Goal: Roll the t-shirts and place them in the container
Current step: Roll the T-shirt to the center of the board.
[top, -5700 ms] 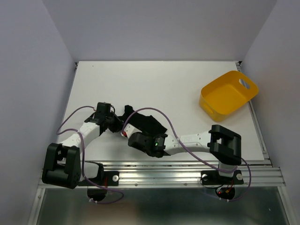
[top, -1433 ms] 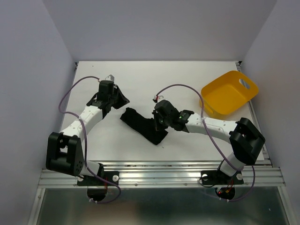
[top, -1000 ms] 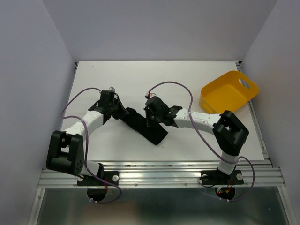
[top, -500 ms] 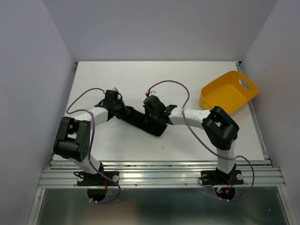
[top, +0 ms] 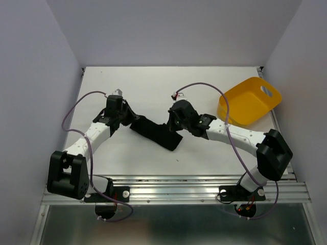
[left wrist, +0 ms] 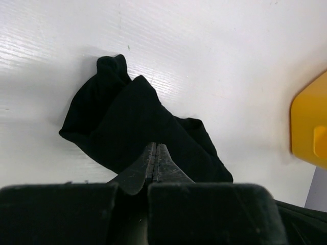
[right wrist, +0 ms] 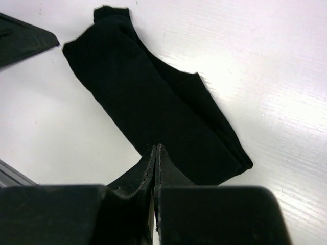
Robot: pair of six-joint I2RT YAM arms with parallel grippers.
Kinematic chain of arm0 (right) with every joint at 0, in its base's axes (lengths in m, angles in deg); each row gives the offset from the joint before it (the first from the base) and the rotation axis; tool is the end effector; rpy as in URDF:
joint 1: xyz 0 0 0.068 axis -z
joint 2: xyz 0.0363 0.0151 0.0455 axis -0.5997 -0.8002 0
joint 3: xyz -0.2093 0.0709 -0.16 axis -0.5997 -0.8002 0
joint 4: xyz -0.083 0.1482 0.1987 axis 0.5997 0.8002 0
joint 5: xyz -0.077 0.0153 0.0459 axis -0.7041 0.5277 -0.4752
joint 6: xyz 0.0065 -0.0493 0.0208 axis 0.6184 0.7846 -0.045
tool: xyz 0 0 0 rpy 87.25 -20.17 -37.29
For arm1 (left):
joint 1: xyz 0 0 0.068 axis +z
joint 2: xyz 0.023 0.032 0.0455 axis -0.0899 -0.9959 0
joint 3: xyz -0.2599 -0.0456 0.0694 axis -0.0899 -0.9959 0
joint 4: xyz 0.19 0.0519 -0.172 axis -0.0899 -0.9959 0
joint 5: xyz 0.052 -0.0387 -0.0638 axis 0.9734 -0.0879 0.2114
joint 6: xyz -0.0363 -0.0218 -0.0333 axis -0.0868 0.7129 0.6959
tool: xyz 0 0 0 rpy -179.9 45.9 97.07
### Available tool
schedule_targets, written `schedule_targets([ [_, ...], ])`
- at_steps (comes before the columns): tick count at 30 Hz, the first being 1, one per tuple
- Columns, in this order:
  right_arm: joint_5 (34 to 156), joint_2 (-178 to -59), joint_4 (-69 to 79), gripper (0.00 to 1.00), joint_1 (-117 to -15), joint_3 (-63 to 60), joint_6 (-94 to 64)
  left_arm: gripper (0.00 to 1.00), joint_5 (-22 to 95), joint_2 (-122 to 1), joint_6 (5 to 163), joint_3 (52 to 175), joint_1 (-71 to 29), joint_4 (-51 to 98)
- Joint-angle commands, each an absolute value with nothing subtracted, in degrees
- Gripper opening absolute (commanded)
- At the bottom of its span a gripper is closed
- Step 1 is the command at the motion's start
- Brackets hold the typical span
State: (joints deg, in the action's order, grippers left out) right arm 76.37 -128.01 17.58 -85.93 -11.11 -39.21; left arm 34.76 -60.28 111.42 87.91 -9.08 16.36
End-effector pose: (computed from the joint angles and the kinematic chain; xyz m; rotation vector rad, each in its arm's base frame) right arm 0.2384 0.2648 0.2613 -0.2564 2.2697 0.5472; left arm 0.2776 -0.0767 0.2417 -0.3720 2.2086 -0.7045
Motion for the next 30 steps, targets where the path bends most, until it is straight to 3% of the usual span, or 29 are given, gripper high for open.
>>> schedule_targets([
  [1, 77.32, -128.98, 18.11, 0.01, -85.63, -15.83, -42.47, 0.00, 37.92, -62.34, 111.46, 87.55, -8.99, 13.75],
  [12, 76.52, -138.65, 15.03, 0.01, -85.63, -21.12, -42.93, 0.00, 40.83, -76.33, 113.13, 87.46, -8.90, 19.82],
  [21, 68.36, -124.71, 21.95, 0.03, -85.63, -16.73, -39.24, 0.00, 42.93, -64.32, 109.62, 93.86, -8.90, 9.64],
  [24, 63.70, -121.44, 25.30, 0.15, -83.18, -14.27, -38.27, 0.01, 46.71, -60.44, 107.68, 98.08, -8.90, 4.63],
  [27, 62.29, -117.75, 26.97, 0.63, -76.94, -12.77, -35.73, 0.16, 47.94, -55.61, 106.10, 100.72, -8.82, 1.89],
  [29, 59.93, -117.47, 28.81, 0.78, -73.43, -10.15, -33.45, 0.25, 46.90, -53.76, 105.48, 101.87, -8.81, 0.84],
  [30, 59.30, -117.47, 29.52, 0.78, -72.54, -9.00, -33.43, 0.25, 46.37, -53.75, 105.39, 102.05, -8.81, 0.49],
])
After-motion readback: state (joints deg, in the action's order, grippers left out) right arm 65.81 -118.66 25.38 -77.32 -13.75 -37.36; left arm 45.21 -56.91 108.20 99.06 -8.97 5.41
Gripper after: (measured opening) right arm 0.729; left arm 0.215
